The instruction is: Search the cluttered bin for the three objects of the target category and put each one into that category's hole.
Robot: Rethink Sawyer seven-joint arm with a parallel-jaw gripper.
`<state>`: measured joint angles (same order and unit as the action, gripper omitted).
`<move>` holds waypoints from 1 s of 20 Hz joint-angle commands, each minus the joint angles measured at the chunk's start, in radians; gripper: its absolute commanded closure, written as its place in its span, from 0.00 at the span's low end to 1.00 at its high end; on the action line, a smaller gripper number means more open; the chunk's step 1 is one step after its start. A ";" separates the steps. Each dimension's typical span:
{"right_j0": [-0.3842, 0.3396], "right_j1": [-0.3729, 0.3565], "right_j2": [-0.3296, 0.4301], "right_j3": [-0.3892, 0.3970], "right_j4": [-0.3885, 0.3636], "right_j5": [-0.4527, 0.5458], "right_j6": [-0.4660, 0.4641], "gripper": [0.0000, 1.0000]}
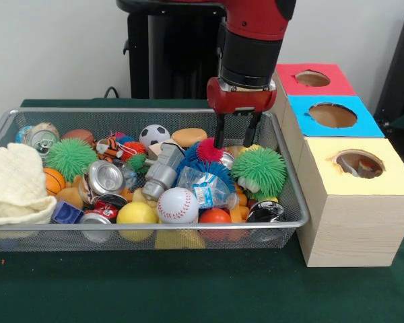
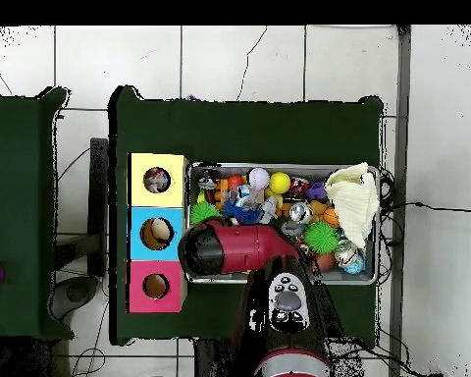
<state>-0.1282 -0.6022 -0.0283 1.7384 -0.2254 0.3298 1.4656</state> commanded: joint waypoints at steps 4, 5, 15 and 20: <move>0.009 0.055 0.010 -0.005 0.039 -0.077 0.218 0.00; 0.011 0.057 0.007 -0.006 0.039 -0.077 0.219 0.00; 0.055 0.074 -0.050 -0.008 0.043 -0.079 0.230 0.00; 0.016 0.049 -0.045 0.021 0.009 -0.100 0.184 0.00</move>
<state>-0.0745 -0.5660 -0.0840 1.7391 -0.2223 0.2934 1.4656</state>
